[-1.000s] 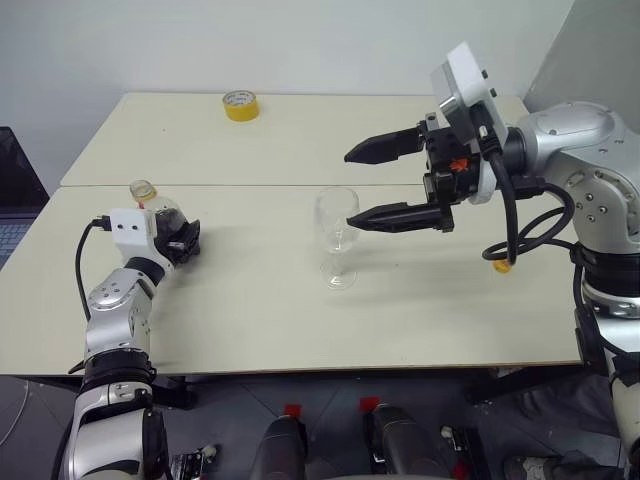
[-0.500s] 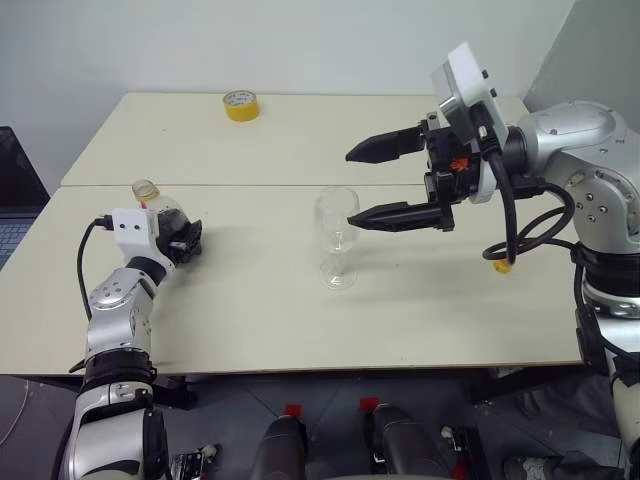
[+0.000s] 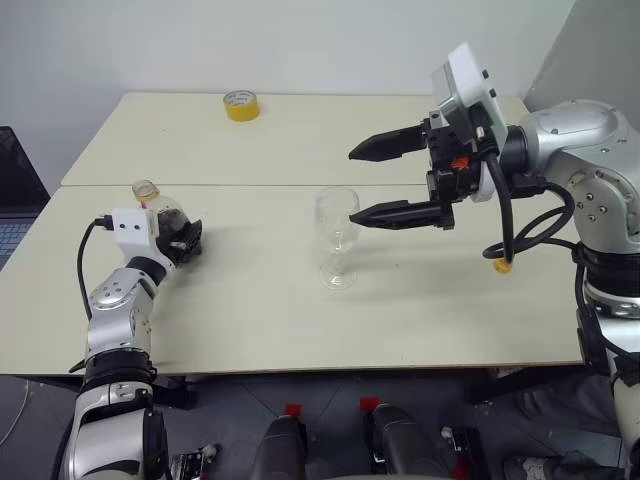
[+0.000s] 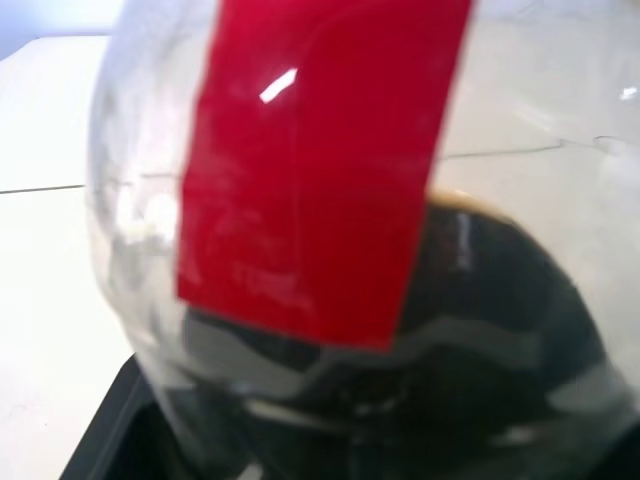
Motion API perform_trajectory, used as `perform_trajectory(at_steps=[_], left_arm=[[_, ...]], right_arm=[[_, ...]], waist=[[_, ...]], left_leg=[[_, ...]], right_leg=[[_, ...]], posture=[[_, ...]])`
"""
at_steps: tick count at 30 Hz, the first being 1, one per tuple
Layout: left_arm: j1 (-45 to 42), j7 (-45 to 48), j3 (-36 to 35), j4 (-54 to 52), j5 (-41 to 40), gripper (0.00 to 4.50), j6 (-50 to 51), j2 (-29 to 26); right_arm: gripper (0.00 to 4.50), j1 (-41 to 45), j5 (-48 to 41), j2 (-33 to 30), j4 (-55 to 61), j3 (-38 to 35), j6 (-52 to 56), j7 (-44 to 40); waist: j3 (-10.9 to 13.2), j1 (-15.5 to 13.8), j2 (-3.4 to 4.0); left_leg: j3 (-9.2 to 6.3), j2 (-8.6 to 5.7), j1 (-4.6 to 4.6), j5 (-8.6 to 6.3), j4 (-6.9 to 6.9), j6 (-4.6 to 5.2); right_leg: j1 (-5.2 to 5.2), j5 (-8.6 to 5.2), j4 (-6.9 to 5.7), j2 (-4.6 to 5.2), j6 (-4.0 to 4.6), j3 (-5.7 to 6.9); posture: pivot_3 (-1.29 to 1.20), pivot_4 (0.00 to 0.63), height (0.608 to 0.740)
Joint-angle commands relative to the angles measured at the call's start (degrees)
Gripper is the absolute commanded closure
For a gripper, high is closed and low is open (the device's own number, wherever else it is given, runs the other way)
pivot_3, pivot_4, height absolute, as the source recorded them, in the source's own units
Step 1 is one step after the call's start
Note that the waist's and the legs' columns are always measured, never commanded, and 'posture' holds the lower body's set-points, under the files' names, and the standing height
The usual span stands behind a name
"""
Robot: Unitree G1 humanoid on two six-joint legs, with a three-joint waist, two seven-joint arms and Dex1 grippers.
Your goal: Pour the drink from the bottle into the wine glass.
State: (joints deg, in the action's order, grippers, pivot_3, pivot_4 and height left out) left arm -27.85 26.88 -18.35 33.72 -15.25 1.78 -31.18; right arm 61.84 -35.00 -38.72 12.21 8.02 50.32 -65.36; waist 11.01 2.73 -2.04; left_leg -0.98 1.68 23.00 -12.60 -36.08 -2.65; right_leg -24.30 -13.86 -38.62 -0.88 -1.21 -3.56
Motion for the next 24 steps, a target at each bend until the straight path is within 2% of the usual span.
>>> perform_trajectory(at_steps=[1, 11, 15, 20, 24], left_arm=[[-0.6, 0.6, 0.3, -1.9, -0.3, 1.60, 0.1, 0.1], [0.0, 0.6, 0.3, -3.2, -0.5, 1.60, 0.4, 0.4], [0.2, 0.5, 0.3, -3.5, -0.4, 2.18, 0.7, 0.4], [0.1, 0.3, 0.8, -5.3, 0.6, 2.18, 1.4, -0.5], [-0.8, 0.4, 2.7, -8.0, 3.5, 2.18, 1.9, -3.3]], right_arm=[[0.00, 0.5, 0.0, -0.6, 1.0, -1.1, -1.2, -0.1], [0.00, 0.2, -0.1, -0.7, 1.5, -1.2, -1.2, 0.0], [0.00, 0.1, -0.1, -0.7, 1.6, -1.2, -1.2, 0.1], [0.00, 0.0, 0.0, -0.6, 1.5, -1.3, -1.3, 0.4], [0.00, -0.5, 0.3, -0.8, 1.4, -2.0, -1.6, 1.3]], waist=[[0.0, 0.0, 0.00], [0.0, 0.0, 0.00], [0.0, 0.0, 0.00], [0.0, 0.0, 0.00], [0.0, 0.0, -0.02]], left_leg=[[0.00, 0.00, 0.00, 0.00, 0.00, 0.00], [0.00, 0.00, 0.00, 0.00, 0.00, 0.00], [0.00, 0.00, 0.00, 0.00, 0.00, 0.00], [0.00, 0.00, 0.00, 0.00, 0.00, 0.00], [0.00, 0.00, 0.01, 0.00, 0.00, 0.00]], right_leg=[[0.00, 0.00, 0.00, 0.00, 0.00, 0.00], [0.00, 0.00, 0.00, 0.00, 0.00, 0.00], [0.00, 0.00, 0.00, 0.00, 0.00, 0.00], [0.00, 0.00, 0.00, 0.00, 0.00, 0.00], [0.00, 0.00, 0.01, 0.00, 0.00, 0.00]], posture=[[0.00, 0.150, 0.740], [0.00, 0.150, 0.740], [0.00, 0.150, 0.740], [0.00, 0.150, 0.740], [0.00, 0.150, 0.740]])
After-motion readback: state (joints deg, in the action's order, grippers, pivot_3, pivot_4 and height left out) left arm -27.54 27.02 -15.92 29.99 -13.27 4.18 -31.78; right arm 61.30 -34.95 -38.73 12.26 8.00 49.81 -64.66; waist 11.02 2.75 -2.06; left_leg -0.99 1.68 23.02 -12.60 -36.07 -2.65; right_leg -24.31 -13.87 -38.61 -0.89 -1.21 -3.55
